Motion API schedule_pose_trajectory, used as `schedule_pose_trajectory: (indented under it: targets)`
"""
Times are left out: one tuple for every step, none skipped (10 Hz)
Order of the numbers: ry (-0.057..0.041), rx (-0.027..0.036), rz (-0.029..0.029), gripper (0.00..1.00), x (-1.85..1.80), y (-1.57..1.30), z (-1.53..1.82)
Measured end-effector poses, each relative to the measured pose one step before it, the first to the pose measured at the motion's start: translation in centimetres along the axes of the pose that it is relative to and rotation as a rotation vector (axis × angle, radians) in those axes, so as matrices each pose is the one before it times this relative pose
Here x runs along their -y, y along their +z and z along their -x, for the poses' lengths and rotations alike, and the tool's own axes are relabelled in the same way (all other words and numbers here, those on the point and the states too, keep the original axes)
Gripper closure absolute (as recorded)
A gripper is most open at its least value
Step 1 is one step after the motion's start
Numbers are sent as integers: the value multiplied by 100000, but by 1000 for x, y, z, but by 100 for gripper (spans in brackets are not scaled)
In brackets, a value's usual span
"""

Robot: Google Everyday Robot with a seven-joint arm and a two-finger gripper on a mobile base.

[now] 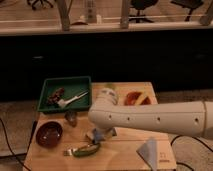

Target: Wipe purple bowl with sponge

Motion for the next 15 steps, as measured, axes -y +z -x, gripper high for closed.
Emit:
schedule_pose_trajectory:
  targets:
    - [-830, -365, 101, 100, 344, 4, 649]
    - [-1628, -96, -355, 100, 478, 6, 882]
    - [-241, -405, 135, 100, -26, 83, 92]
    - [-1025, -11, -257, 100, 494, 41, 653]
    - [-1679, -206, -238, 100, 729, 66, 907]
    - [-1231, -278, 425, 100, 432, 19, 768]
    - [-901, -235, 50, 100, 343, 29, 612]
    - [-726, -270, 39, 100, 87, 16, 334]
    - [-1179, -303, 223, 100, 298, 14, 471]
    - [-1068, 330, -427, 100, 594, 8, 695]
    - [-1662, -92, 251, 100, 787, 229, 979]
    - [-1802, -149, 97, 100, 787, 183, 889]
    - [-479, -382, -217, 100, 361, 3, 73]
    - [-255, -36, -21, 100, 84, 52, 34]
    - [-573, -318, -202, 100, 314, 61, 104]
